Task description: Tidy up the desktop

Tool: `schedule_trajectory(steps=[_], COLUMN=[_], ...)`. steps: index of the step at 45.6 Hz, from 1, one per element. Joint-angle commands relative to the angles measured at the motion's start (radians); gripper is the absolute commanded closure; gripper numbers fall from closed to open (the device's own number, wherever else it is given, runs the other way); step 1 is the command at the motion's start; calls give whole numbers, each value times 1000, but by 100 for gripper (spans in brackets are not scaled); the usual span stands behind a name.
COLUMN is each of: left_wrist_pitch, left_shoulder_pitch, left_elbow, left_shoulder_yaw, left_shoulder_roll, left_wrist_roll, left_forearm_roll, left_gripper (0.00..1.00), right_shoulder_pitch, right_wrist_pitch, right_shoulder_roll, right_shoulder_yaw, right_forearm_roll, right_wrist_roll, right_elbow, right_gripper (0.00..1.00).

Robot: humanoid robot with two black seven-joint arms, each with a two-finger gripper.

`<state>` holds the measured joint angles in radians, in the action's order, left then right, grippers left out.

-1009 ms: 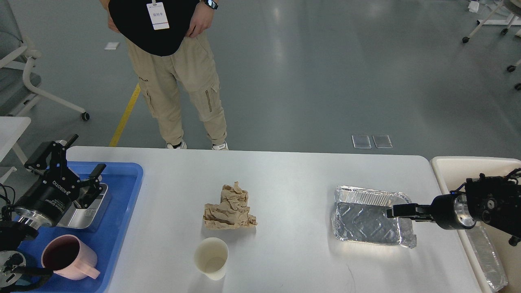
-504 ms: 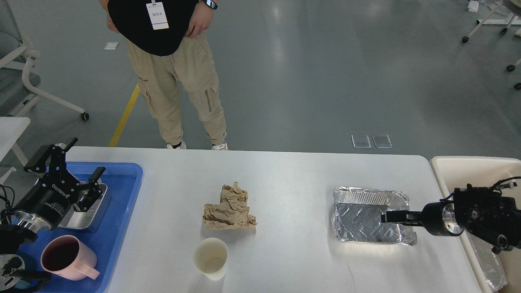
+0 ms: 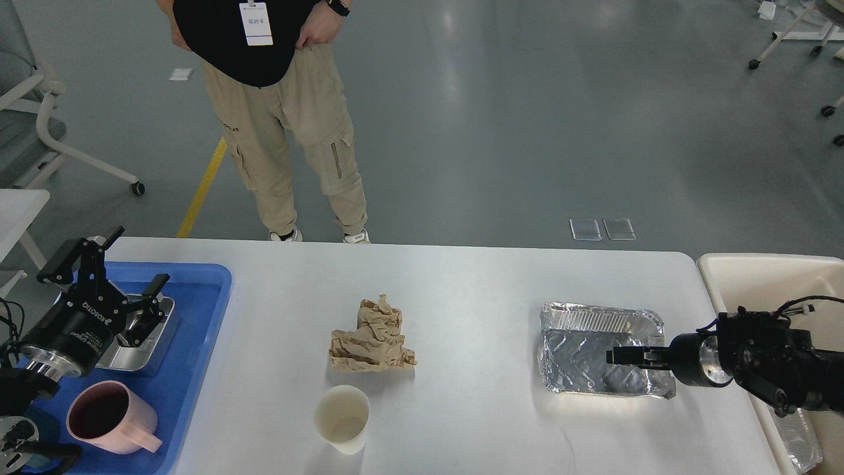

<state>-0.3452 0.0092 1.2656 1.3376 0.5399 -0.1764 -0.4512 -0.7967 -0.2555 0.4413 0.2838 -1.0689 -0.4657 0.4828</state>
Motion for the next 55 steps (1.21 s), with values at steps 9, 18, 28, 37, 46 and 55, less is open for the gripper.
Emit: schedule_trajectory(steps=[9,18,28,37,46,55], left_wrist_pitch=[0,0,-5,-14,-14,-14], left_shoulder_pitch=[6,6,6,6,6,6], left_elbow=[0,0,0,0,-2,0], left_shoulder_yaw=[6,6,15,26,28,28], left_shoulder_roll=[0,0,0,0,0,2], left_wrist_roll=[-1,-1,-1,-1,-1,0], left_forearm_roll=[0,0,0,0,0,0], left_gripper=[3,3,3,3,3,3], right_shoulder_pitch=[-1,-1,-9,-12,-18,-27], right_wrist_pitch=[16,16,21,22,33,33], right_shoulder_roll=[-18,-13,-15,-12,-12,-10], right_shoulder_yaw=[20,21,54,57,90,92], right_forearm_roll=[-3,-16,-17,-19,-19,-19], right_wrist_roll=[-67,-79,-103,-143,-156,-153], right_elbow=[0,-4,-9,-12,-13,-13], right_gripper=[79,86,92,100,100,100])
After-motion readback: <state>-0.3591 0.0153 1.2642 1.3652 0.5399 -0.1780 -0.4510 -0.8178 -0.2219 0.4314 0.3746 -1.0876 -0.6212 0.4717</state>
